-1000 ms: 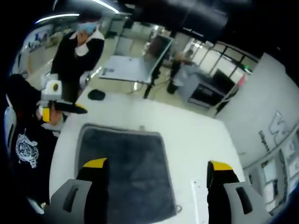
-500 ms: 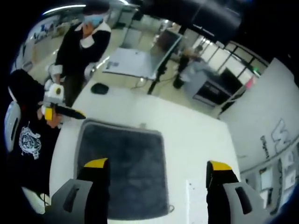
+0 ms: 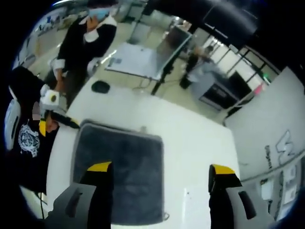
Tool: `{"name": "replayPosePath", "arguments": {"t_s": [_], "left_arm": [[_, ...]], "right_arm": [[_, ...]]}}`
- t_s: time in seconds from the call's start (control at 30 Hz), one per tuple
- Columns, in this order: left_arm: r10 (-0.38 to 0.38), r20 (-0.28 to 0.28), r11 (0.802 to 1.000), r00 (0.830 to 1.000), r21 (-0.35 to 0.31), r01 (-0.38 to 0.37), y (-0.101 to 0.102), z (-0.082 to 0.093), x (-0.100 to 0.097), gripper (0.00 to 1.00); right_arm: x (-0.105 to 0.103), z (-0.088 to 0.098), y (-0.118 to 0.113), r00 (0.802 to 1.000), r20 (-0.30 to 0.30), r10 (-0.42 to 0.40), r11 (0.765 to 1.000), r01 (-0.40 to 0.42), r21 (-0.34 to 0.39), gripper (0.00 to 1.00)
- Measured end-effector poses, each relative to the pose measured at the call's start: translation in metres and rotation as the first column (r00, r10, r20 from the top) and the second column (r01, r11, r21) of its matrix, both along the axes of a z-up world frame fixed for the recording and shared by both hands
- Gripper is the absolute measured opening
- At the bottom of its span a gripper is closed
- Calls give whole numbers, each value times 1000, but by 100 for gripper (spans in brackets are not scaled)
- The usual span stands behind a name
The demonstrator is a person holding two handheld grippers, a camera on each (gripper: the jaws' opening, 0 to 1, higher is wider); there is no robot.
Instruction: Open the folded towel by lifting each exposed corner and separating the folded layers until the towel lies flat within the target outline without major curled edges
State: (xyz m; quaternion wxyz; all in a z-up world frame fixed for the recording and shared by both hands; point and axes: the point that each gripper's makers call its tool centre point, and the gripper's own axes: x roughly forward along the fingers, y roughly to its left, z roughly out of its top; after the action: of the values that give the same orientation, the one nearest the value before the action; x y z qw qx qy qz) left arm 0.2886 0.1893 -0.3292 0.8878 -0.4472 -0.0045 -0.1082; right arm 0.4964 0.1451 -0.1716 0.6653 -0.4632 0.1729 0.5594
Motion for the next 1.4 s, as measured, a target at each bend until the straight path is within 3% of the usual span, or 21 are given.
{"name": "replayPosePath", "arguments": {"t_s": [0.27, 0.6, 0.73, 0.83, 0.9, 1.0, 1.1, 1.27, 1.4], "left_arm": [[22, -47, 998, 999, -50, -24, 9, -12, 2, 98], [45, -69, 999, 997, -22, -47, 10, -16, 3, 97], [44, -89, 997, 995, -54, -48, 11, -20, 6, 95], [49, -99, 998, 994, -24, -51, 11, -19, 8, 93], [52, -105, 998, 993, -15, -54, 12, -19, 9, 88], [70, -100, 997, 992, 15, -69, 18, -17, 12, 74], [79, -120, 996, 990, 42, -75, 20, -23, 17, 70], [108, -158, 990, 982, 105, -92, 25, -38, 18, 55], [123, -162, 989, 979, 103, -107, 31, -38, 20, 52]], "right_arm": [[-7, -3, 13, 999, 12, 30, 1000, -30, -7, 84], [0, -10, 11, 1000, 15, 25, 999, -25, -32, 83], [1, -18, 16, 999, 5, 38, 998, -38, -45, 82], [4, -25, 20, 999, 5, 42, 997, -42, -59, 82], [3, -29, 24, 999, 1, 55, 996, -55, -65, 81], [4, -36, 30, 998, -3, 65, 995, -65, -73, 81], [9, -39, 37, 998, -6, 65, 996, -65, -63, 80], [16, -49, 40, 998, -11, 61, 996, -61, -68, 79], [23, -61, 45, 997, -39, 66, 996, -68, -59, 78]]}}
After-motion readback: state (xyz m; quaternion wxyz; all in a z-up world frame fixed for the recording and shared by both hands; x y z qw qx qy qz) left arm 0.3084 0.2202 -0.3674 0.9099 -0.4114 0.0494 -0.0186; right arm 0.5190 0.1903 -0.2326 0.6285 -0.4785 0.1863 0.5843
